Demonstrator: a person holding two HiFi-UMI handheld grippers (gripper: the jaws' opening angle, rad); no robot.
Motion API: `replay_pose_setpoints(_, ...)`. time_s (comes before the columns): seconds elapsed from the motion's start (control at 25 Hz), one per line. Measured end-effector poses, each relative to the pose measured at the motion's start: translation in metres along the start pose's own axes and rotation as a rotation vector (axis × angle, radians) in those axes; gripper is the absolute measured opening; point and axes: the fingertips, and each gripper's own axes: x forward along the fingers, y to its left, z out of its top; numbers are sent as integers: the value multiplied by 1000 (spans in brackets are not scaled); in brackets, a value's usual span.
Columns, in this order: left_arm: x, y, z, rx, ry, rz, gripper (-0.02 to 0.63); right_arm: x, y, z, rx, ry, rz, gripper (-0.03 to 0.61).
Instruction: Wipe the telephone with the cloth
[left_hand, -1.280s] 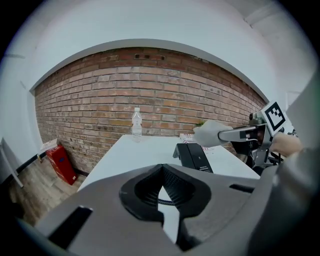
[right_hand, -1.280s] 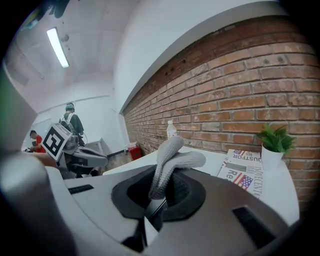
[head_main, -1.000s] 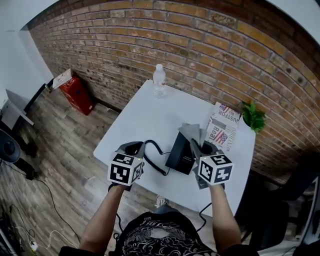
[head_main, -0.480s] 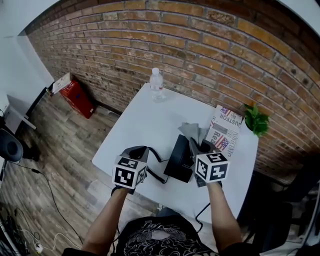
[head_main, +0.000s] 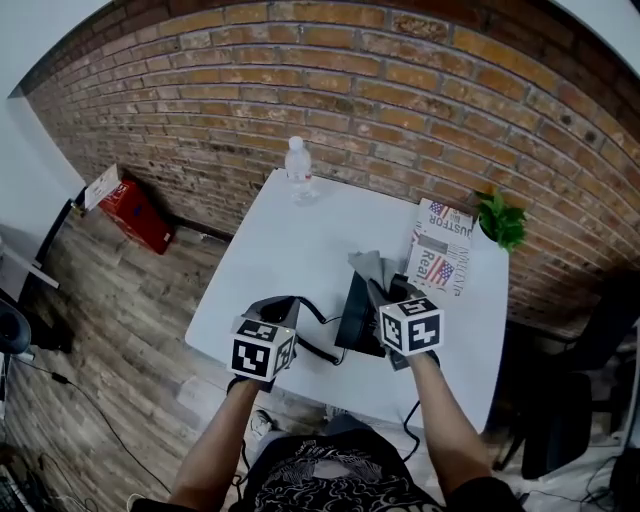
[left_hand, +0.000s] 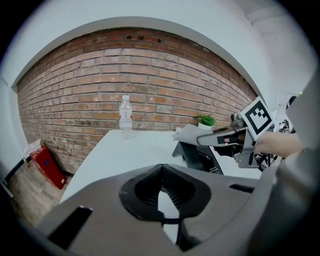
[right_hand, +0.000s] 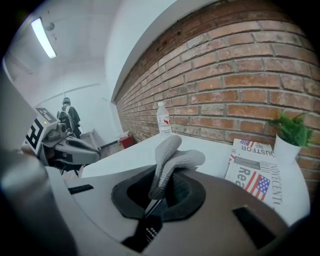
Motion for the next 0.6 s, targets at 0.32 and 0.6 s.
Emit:
replay_pose_setpoints(0.32, -7, -1, -1, 48, 0, -113, 6, -1, 18, -13, 27, 9, -71, 11)
replay_pose_setpoints(0.6, -15, 9, -6, 66, -1, -158, 6, -2, 29, -23, 66, 25, -123, 11)
